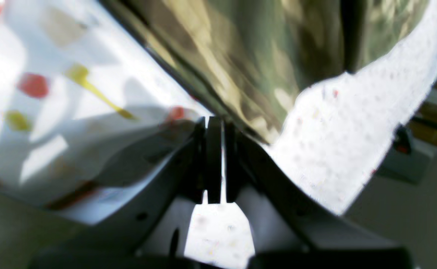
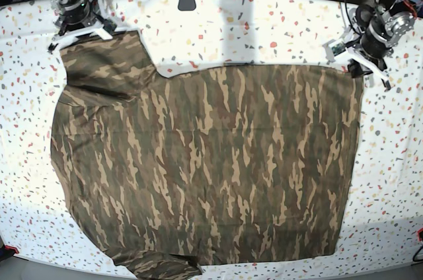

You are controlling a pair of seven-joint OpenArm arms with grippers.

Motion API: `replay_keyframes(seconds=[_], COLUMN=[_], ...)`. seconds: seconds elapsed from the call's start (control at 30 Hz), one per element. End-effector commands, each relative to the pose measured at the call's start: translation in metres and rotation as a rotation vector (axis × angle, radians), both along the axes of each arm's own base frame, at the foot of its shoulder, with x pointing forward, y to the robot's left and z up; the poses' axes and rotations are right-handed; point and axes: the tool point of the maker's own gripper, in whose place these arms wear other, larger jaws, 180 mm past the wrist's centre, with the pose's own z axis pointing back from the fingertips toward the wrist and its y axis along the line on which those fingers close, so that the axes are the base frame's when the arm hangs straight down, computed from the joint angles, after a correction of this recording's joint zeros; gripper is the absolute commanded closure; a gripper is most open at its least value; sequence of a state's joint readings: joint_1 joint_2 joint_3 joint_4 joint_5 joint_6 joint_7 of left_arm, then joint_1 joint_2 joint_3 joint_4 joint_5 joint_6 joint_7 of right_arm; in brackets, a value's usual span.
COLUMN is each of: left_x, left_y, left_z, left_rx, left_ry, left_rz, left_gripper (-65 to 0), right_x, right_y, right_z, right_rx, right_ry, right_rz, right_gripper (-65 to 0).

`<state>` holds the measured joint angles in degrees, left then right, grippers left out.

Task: Fold the T-shirt properly
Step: 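Lift the grasped edge slightly with both grippers, pulling toward the arms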

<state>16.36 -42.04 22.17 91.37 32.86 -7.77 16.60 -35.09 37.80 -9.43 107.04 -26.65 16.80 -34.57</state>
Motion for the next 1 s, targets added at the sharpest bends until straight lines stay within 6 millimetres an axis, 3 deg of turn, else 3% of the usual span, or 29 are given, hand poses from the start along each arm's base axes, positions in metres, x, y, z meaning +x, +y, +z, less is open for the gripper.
replay_keyframes(seconds=[0.0,0.17,0.4,0.5,0.63,0.67,0.73,0.8,0.83,0.97], left_x=[0.012,0.027,0.028,0.028,0.028,0.028,0.028,0.028,0.028,0.028], left_y=[0.007,0.013,0.012,0.012,0.012,0.012,0.012,0.012,0.012,0.012], left_z=[0.014,0.035,0.036,0.036,0.036,0.036,0.036,0.036,0.036,0.036], left_rx=[0.009,-0.010,-0.013,-0.013,-0.013,-0.013,-0.013,-0.013,-0.013,-0.014], left_ry=[-0.068,-0.213,-0.221,-0.220,-0.220,-0.220,-0.220,-0.220,-0.220,-0.220], left_rz=[0.012,0.068,0.068,0.068,0.068,0.068,0.069,0.068,0.068,0.069], left_gripper=[0.0,0.0,0.0,0.0,0.0,0.0,0.0,0.0,0.0,0.0], right_x=[0.009,0.019,0.038,0.043,0.026,0.022,0.017,0.015,0.015,0.016], right_y=[0.004,0.016,0.038,0.044,0.049,0.053,0.058,0.059,0.059,0.075], right_z=[0.011,0.026,0.051,0.050,0.035,0.032,0.028,0.027,0.027,0.024], right_rx=[0.012,0.044,0.122,0.180,0.183,0.197,0.209,0.207,0.208,0.313], right_ry=[-0.049,-0.101,-0.180,-0.164,-0.036,-0.006,0.034,0.047,0.047,0.033], right_rz=[0.008,0.027,0.046,0.033,0.062,0.076,0.115,0.125,0.125,0.157], right_gripper=[0.0,0.0,0.0,0.0,0.0,-1.7,-18.5,-30.2,-32.7,-33.0])
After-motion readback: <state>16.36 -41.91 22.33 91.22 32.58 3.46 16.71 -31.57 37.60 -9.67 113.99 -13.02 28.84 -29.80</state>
